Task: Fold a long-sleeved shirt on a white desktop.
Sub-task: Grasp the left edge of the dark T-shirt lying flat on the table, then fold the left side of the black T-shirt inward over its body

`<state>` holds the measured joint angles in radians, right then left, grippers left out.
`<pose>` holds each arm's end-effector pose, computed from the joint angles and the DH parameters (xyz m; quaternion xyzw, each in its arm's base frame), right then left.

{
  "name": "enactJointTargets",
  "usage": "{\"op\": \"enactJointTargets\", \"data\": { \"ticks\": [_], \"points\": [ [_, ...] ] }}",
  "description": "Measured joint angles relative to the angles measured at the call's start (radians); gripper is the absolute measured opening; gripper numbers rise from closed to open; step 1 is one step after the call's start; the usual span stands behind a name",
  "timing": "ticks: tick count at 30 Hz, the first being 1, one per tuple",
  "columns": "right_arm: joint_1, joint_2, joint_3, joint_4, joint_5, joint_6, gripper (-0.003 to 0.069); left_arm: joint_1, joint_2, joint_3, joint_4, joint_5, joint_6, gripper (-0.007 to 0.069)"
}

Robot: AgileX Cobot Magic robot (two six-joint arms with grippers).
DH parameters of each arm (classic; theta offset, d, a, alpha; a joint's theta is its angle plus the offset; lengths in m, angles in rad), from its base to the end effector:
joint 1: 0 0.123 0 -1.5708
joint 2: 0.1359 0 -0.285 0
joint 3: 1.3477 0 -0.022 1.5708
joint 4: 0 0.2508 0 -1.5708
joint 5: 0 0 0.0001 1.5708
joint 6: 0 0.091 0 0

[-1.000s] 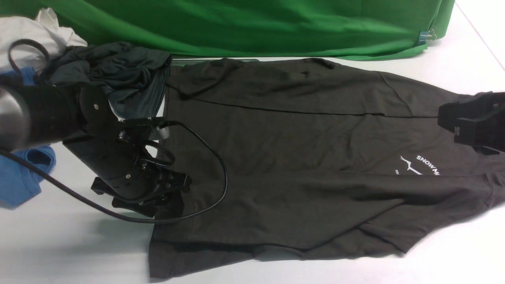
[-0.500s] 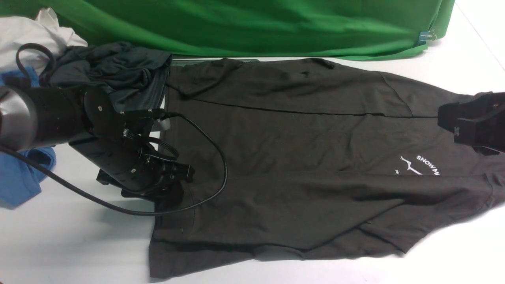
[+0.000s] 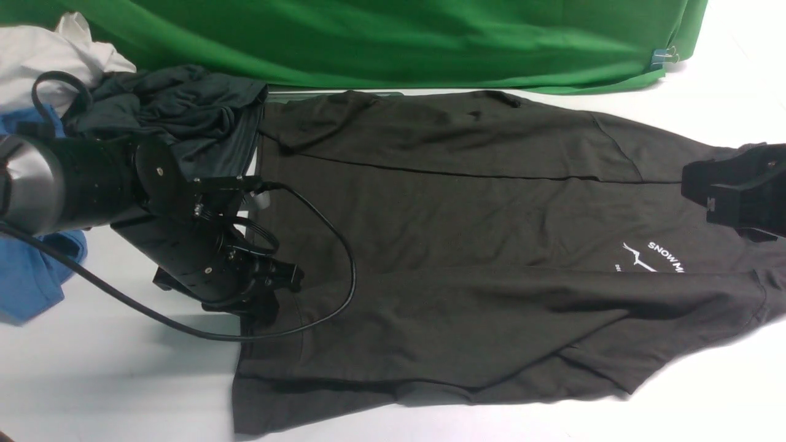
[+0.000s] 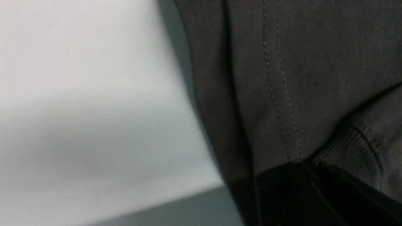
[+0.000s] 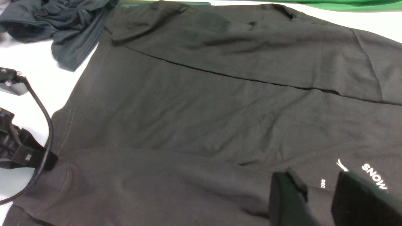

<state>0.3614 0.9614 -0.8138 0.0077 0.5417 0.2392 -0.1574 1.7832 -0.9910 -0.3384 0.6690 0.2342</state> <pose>0.1838 0.0699 0.3318 -0.0520 0.8834 0.1409 0.4438 0.3154 -0.0691 0.1583 0.0720 0.9858 -0.1131 0.1013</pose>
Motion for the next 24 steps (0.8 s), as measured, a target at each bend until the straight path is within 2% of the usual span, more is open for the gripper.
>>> {"op": "enactJointTargets", "data": {
  "ticks": [14,24],
  "points": [
    [0.000,0.000,0.000,0.000,0.001,0.000,0.0242,0.000,-0.089,-0.166,0.000,0.032,0.056,0.0048],
    [0.000,0.000,0.000,0.000,0.001,0.000,0.0242,0.000,-0.089,-0.229,0.054,-0.074,0.072,0.0048]
  ]
}}
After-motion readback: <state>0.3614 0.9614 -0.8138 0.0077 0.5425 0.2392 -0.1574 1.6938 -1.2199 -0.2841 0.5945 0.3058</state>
